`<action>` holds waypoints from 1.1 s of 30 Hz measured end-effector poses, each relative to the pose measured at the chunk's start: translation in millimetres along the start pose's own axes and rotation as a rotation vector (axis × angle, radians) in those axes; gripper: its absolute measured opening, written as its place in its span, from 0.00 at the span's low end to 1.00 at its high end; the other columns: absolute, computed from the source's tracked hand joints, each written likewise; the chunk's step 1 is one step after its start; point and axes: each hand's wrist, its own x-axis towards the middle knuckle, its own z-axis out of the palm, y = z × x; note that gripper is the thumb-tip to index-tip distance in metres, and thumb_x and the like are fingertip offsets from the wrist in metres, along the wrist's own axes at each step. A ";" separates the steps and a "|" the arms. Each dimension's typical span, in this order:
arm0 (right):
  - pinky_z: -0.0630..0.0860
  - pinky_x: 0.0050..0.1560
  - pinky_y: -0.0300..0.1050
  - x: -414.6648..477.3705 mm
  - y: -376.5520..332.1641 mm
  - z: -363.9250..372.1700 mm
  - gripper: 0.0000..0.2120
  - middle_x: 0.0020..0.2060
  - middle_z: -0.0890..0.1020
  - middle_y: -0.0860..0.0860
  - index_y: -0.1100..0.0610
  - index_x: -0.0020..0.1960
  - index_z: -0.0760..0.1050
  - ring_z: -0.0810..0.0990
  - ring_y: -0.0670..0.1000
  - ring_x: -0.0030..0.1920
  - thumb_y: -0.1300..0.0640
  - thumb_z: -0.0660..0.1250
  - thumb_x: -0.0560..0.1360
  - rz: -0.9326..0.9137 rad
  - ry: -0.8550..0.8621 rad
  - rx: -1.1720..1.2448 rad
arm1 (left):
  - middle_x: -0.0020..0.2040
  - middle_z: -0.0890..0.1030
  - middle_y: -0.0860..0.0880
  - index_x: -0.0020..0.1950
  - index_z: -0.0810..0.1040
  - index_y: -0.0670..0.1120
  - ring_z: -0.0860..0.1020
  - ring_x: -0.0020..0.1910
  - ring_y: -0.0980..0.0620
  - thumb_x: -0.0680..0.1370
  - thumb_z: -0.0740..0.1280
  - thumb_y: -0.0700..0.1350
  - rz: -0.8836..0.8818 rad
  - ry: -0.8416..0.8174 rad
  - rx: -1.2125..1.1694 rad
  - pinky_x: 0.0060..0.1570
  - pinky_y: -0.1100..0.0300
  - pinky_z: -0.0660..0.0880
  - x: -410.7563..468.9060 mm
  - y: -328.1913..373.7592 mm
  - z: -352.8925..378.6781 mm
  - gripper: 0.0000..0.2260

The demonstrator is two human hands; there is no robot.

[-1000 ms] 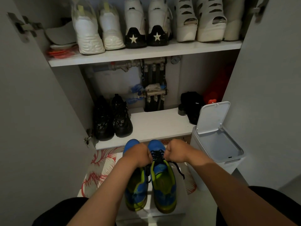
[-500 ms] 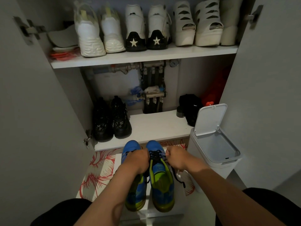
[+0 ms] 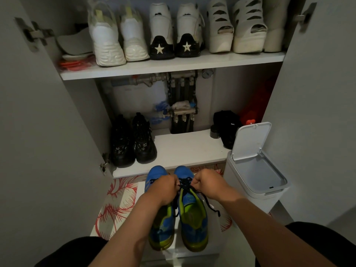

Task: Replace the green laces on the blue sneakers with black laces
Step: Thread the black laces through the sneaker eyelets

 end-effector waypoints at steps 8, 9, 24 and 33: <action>0.79 0.50 0.47 2.1 -6.1 0.8 0.07 0.47 0.86 0.51 0.54 0.46 0.84 0.83 0.53 0.48 0.56 0.68 0.77 -0.036 -0.002 -0.137 | 0.36 0.78 0.47 0.32 0.72 0.48 0.78 0.40 0.49 0.79 0.63 0.40 -0.114 0.132 0.062 0.36 0.60 0.68 4.7 2.8 10.4 0.15; 0.79 0.48 0.48 2.3 -6.3 1.3 0.08 0.45 0.86 0.53 0.56 0.44 0.84 0.83 0.54 0.47 0.56 0.67 0.77 -0.034 0.000 -0.145 | 0.39 0.81 0.45 0.33 0.73 0.48 0.78 0.40 0.48 0.79 0.63 0.40 -0.118 0.151 0.070 0.35 0.59 0.68 5.8 2.7 12.6 0.14; 0.75 0.55 0.50 7.4 -9.0 14.5 0.12 0.54 0.80 0.61 0.62 0.60 0.74 0.79 0.60 0.55 0.58 0.55 0.83 -0.009 -0.076 -0.259 | 0.51 0.81 0.44 0.54 0.74 0.44 0.80 0.48 0.45 0.80 0.60 0.44 -0.035 0.151 0.251 0.37 0.57 0.68 10.5 0.9 16.7 0.07; 0.77 0.50 0.48 12.6 0.5 1.5 0.08 0.49 0.83 0.58 0.63 0.51 0.80 0.81 0.57 0.50 0.66 0.62 0.78 0.013 -0.033 -0.084 | 0.48 0.82 0.45 0.51 0.82 0.45 0.80 0.47 0.47 0.80 0.61 0.41 -0.088 0.177 0.177 0.39 0.56 0.73 16.5 -6.8 19.0 0.09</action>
